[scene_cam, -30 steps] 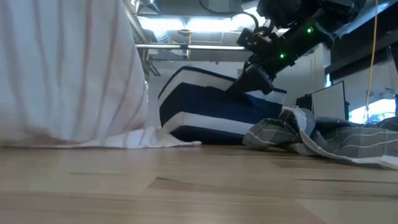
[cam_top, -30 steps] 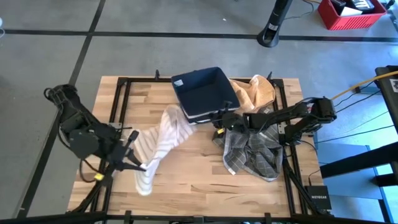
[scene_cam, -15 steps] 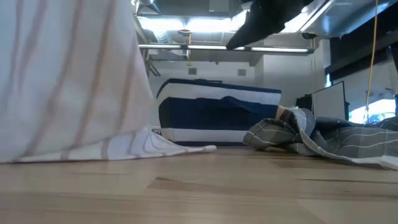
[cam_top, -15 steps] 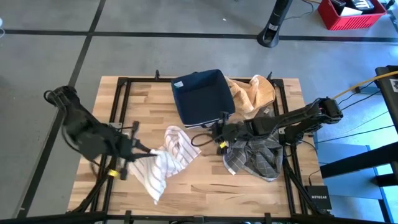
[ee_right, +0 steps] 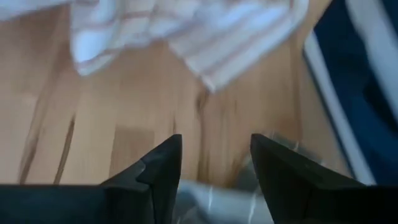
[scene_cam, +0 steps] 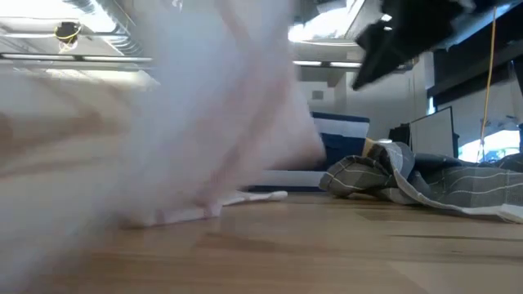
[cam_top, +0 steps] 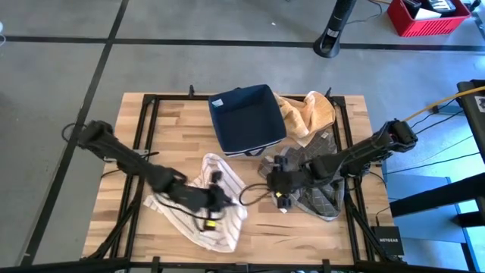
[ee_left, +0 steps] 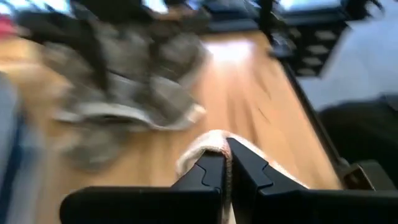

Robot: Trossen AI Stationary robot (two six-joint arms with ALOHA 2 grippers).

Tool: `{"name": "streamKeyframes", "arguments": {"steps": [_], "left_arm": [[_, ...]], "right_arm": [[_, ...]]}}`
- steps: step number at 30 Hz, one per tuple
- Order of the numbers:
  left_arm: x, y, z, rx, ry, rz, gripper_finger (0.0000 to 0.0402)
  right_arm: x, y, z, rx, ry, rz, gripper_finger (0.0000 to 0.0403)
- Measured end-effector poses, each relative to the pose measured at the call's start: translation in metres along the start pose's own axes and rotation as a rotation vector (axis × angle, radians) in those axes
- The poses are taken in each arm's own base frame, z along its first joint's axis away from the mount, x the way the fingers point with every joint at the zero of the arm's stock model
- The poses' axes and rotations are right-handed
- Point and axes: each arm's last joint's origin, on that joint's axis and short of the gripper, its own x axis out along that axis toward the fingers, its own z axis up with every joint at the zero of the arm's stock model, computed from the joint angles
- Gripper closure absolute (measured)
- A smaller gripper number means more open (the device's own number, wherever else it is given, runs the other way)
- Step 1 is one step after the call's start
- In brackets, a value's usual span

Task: Fold towel
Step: Fold the white towel

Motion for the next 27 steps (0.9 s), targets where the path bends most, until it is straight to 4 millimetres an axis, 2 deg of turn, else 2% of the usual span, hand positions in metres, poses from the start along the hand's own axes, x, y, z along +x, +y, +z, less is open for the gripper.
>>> {"name": "streamKeyframes", "arguments": {"steps": [3, 6, 9, 12, 15, 18, 23, 27], "left_arm": [[0.037, -0.004, -0.015, -0.055, 0.027, -0.124, 0.04], [0.065, -0.006, -0.028, -0.113, 0.044, -0.227, 0.0399], [0.078, -0.005, -0.032, -0.213, 0.102, -0.311, 0.0375], [0.079, -0.005, -0.03, -0.261, 0.154, -0.401, 0.0329], [0.067, -0.009, -0.028, -0.286, 0.29, -0.462, 0.0281], [0.042, -0.017, -0.029, -0.303, 0.447, -0.416, 0.0252], [-0.006, -0.045, -0.041, -0.258, 0.557, -0.177, 0.0243], [-0.024, -0.07, -0.061, -0.203, 0.543, -0.019, 0.0243]], "right_arm": [[-0.008, 0.013, -0.011, 0.042, 0.039, -0.038, 0.0217], [-0.013, 0.028, -0.017, 0.085, 0.032, -0.051, 0.0221], [-0.017, 0.041, -0.017, 0.139, -0.026, -0.049, 0.0221], [-0.021, 0.05, -0.014, 0.183, -0.108, -0.035, 0.0221], [-0.023, 0.059, -0.005, 0.225, -0.224, -0.005, 0.0221], [-0.016, 0.068, 0.007, 0.246, -0.334, 0.043, 0.0221], [0.012, 0.087, 0.021, 0.224, -0.463, 0.113, 0.0221], [0.032, 0.098, 0.022, 0.215, -0.503, 0.123, 0.0221]]}}
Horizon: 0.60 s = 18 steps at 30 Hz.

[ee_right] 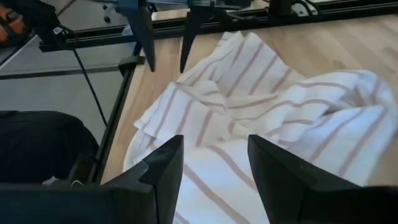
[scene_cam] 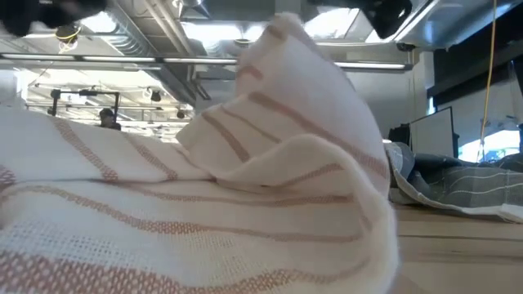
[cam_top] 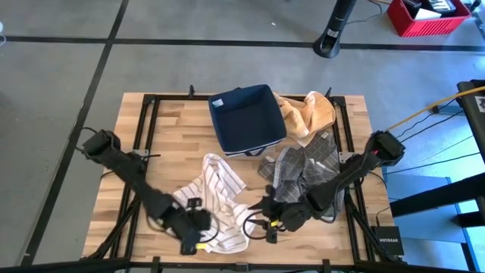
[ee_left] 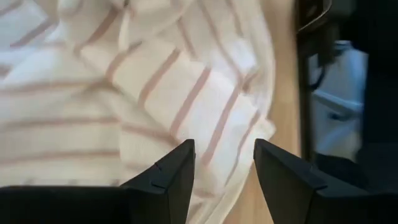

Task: Fold towel
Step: Fold the white towel

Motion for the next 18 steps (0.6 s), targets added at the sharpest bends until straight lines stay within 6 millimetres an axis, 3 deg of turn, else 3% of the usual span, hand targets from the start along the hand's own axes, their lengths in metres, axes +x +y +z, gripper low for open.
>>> {"name": "streamKeyframes", "arguments": {"steps": [5, 11, 18], "left_arm": [[0.021, -0.005, -0.018, -0.012, -0.043, 0.03, 0.0243], [0.044, -0.003, -0.027, 0.028, 0.009, 0.034, 0.0253], [0.046, -0.001, -0.02, 0.09, -0.011, 0.017, 0.0389]], "right_arm": [[0.011, 0.001, -0.012, -0.004, 0.017, -0.017, 0.0221], [0.012, 0.001, -0.012, 0.014, 0.008, -0.023, 0.0221], [0.012, 0.003, -0.011, 0.026, 0.0, 0.005, 0.0221]]}}
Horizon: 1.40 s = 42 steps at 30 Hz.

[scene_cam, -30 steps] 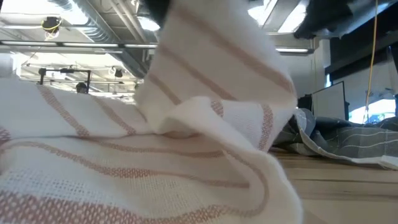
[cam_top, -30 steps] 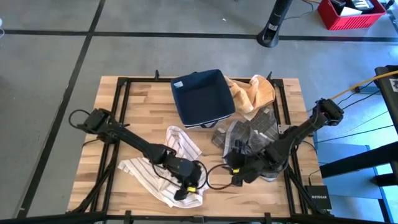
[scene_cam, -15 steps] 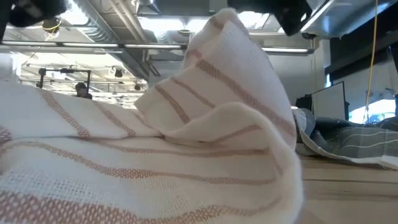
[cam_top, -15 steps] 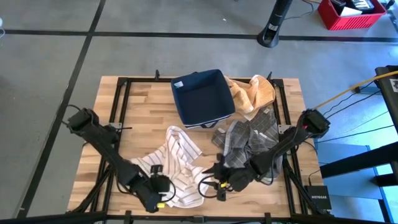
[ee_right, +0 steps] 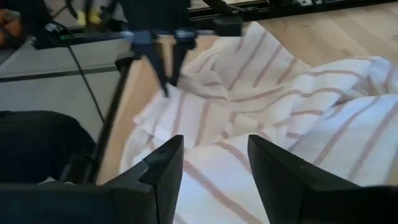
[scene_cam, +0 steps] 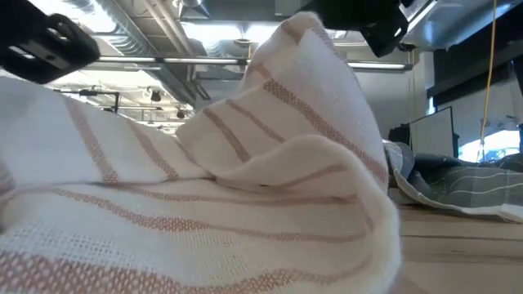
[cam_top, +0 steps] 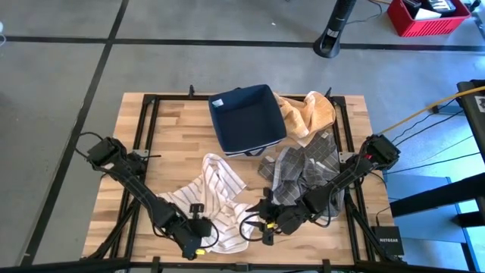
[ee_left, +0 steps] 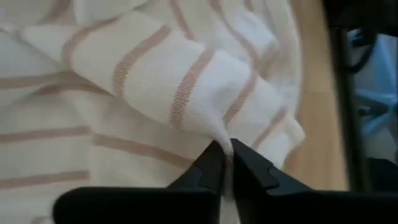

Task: Fold towel
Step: Fold the white towel

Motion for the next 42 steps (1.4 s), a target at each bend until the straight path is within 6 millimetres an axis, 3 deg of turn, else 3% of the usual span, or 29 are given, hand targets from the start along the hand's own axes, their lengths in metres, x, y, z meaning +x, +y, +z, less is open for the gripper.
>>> {"name": "streamKeyframes", "arguments": {"steps": [3, 9, 12, 15, 22, 26, 29, 33, 37, 42], "left_arm": [[-0.012, 0.004, 0.007, 0.014, 0.025, 0.064, 0.0393], [-0.084, 0.008, 0.041, 0.025, -0.089, 0.174, 0.0397], [-0.114, 0.012, 0.053, 0.023, -0.174, 0.165, 0.0399], [-0.13, 0.015, 0.056, 0.011, -0.22, 0.15, 0.0396], [-0.134, 0.024, 0.044, -0.001, -0.139, 0.231, 0.0397], [-0.133, 0.028, 0.042, -0.014, -0.153, 0.294, 0.0397], [-0.131, 0.029, 0.041, -0.014, -0.168, 0.323, 0.0399], [-0.126, 0.033, 0.04, -0.017, -0.179, 0.365, 0.0396], [-0.127, 0.04, 0.043, -0.011, -0.168, 0.408, 0.0395], [-0.142, 0.044, 0.05, 0.002, -0.197, 0.482, 0.0399]], "right_arm": [[0.0, 0.004, 0.005, 0.003, -0.038, 0.062, 0.0221], [0.0, 0.017, 0.028, -0.04, -0.104, 0.149, 0.0221], [0.009, 0.022, 0.032, -0.133, -0.091, 0.121, 0.0221], [0.019, 0.02, 0.027, -0.223, 0.0, 0.024, 0.0221], [0.017, 0.005, 0.012, -0.238, 0.173, -0.177, 0.0221], [0.032, -0.009, -0.005, -0.197, 0.21, -0.244, 0.0221], [0.049, -0.024, -0.026, -0.176, 0.321, -0.233, 0.0221], [0.06, -0.023, -0.029, -0.095, 0.349, -0.119, 0.0221], [0.053, -0.026, -0.048, -0.097, 0.555, -0.103, 0.0221], [0.033, -0.019, -0.061, -0.134, 0.703, -0.157, 0.0221]]}}
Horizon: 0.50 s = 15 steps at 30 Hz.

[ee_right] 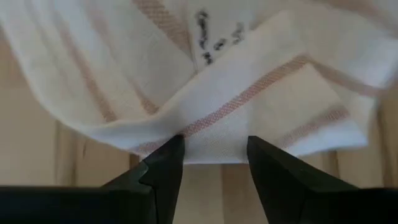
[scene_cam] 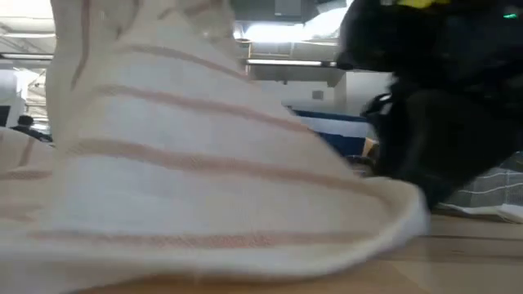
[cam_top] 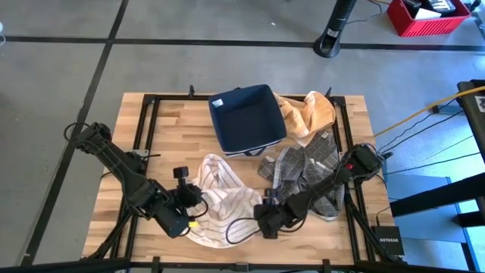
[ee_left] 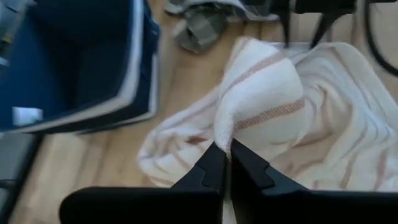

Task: Fold towel
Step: Fold the white towel

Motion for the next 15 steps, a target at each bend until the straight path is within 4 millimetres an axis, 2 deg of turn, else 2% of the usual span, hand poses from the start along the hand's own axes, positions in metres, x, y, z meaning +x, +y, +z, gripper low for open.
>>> {"name": "streamKeyframes", "arguments": {"steps": [4, 9, 12, 15], "left_arm": [[-0.014, 0.011, 0.014, -0.018, -0.071, 0.066, 0.0397], [-0.03, 0.017, 0.029, -0.048, -0.124, 0.051, 0.0399], [-0.031, 0.014, 0.027, -0.059, -0.08, -0.02, 0.0396], [-0.03, 0.0, 0.017, -0.048, -0.017, -0.082, 0.0397]], "right_arm": [[-0.011, 0.01, -0.013, -0.041, 0.059, 0.011, 0.0221], [-0.035, 0.017, -0.022, -0.032, 0.065, 0.038, 0.0221], [-0.056, 0.02, -0.021, 0.002, 0.0, 0.035, 0.0221], [-0.071, 0.024, -0.023, 0.013, -0.116, -0.042, 0.0221]]}}
